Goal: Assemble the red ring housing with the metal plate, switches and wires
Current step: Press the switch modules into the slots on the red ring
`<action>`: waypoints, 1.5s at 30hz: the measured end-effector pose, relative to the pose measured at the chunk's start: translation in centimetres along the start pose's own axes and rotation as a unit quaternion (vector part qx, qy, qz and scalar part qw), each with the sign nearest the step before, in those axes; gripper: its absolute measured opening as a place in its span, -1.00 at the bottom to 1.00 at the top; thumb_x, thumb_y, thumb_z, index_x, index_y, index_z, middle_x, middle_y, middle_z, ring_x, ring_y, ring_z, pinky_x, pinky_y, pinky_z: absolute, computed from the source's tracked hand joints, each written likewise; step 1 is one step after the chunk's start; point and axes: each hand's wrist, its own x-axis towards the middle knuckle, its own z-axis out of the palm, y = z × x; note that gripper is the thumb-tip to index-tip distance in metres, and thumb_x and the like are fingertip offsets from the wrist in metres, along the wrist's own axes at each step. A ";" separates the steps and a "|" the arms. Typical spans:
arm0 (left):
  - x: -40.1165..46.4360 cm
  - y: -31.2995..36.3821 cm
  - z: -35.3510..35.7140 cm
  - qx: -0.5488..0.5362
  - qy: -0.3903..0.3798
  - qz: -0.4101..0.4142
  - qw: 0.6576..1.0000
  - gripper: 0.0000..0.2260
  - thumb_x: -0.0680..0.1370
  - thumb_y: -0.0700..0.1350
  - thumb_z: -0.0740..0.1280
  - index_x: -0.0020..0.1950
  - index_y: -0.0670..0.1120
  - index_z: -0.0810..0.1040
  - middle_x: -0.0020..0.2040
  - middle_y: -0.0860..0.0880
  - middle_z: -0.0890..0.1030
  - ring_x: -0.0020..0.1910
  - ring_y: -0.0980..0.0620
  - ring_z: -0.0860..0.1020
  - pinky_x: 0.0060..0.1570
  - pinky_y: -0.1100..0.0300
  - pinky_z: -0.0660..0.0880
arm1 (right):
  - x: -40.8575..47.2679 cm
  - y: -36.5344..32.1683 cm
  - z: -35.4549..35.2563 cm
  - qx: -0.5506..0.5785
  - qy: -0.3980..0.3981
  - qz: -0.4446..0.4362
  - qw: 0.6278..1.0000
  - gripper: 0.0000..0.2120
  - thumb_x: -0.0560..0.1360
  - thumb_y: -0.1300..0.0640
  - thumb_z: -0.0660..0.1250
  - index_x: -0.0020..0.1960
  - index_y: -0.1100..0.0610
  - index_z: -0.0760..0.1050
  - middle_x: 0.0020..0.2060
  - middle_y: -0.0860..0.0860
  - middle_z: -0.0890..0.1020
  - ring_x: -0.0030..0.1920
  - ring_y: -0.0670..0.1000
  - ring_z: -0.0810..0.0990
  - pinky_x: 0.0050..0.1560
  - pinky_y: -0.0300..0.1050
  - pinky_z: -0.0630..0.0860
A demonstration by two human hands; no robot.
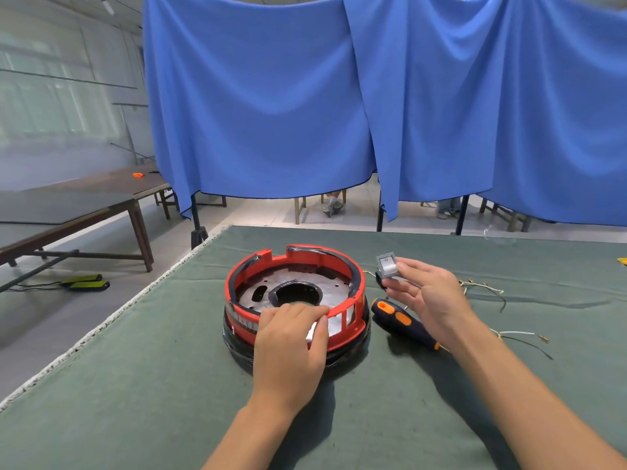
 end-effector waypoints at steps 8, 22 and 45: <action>0.1 0.3 -0.6 -0.012 -0.004 -0.001 1.000 -0.84 0.45 -0.16 0.33 -0.05 -0.07 0.68 -0.12 0.06 0.68 -0.09 0.12 0.56 0.11 0.29 0.30 | -1.8 -0.6 1.7 0.102 -0.151 0.058 0.981 -0.80 0.58 0.28 0.16 0.09 0.24 0.54 -0.20 0.06 0.71 -0.25 -0.02 0.68 -0.31 -0.20 0.61; 1.7 -4.8 -5.7 0.000 -0.086 -0.155 0.984 -0.66 0.38 -0.26 0.25 0.10 -0.10 0.64 0.20 0.00 0.58 0.37 0.05 0.35 0.41 0.15 0.21 | -5.0 0.6 4.0 0.016 -0.195 0.024 0.980 -0.81 0.55 0.30 0.24 0.12 0.22 0.55 -0.04 0.19 0.69 -0.12 0.15 0.70 -0.26 -0.14 0.63; 2.0 -3.3 -3.3 -0.057 -0.067 -0.148 0.985 -0.75 0.42 -0.21 0.45 0.09 -0.06 0.67 0.05 -0.03 0.67 0.09 0.00 0.58 0.18 0.05 0.46 | -6.7 7.2 5.5 -0.183 -0.016 -0.256 0.949 -0.72 0.56 0.31 0.24 0.03 -0.09 0.47 0.00 0.15 0.50 -0.10 0.07 0.64 -0.25 -0.26 0.60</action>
